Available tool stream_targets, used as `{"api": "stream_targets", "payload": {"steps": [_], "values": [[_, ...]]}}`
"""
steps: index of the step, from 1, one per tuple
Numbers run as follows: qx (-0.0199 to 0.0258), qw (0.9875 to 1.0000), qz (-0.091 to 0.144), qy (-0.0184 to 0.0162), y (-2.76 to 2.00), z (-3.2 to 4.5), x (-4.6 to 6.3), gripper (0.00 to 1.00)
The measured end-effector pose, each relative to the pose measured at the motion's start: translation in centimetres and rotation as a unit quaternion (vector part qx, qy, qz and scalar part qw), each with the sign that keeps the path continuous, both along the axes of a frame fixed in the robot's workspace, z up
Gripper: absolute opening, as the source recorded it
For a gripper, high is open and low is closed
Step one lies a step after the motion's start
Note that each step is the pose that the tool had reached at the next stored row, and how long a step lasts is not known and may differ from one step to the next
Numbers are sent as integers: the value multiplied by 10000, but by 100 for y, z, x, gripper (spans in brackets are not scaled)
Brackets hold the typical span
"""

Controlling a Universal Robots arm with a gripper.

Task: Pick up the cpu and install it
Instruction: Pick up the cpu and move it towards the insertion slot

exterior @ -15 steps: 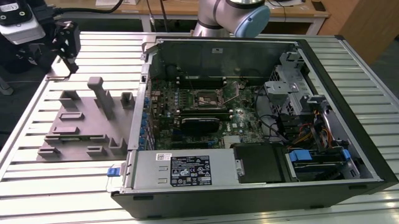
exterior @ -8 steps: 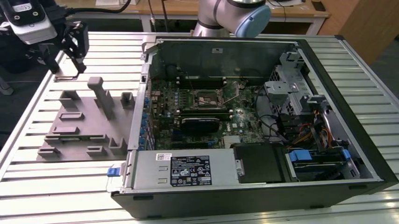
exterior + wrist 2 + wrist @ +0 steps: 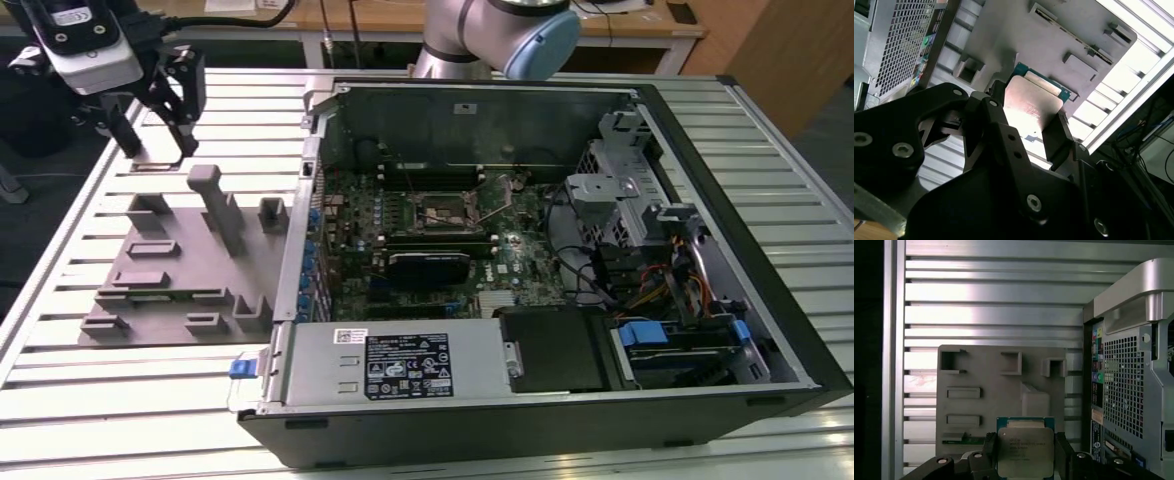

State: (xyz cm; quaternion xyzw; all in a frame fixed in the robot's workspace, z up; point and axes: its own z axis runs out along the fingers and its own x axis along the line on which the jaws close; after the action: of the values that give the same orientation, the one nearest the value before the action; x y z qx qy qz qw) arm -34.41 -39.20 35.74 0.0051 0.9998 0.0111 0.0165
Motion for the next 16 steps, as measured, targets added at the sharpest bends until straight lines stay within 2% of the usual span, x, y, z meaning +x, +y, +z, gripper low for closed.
{"api": "stream_targets", "payload": {"steps": [16], "values": [[0,10000,0,4,10,0,229,54]]}}
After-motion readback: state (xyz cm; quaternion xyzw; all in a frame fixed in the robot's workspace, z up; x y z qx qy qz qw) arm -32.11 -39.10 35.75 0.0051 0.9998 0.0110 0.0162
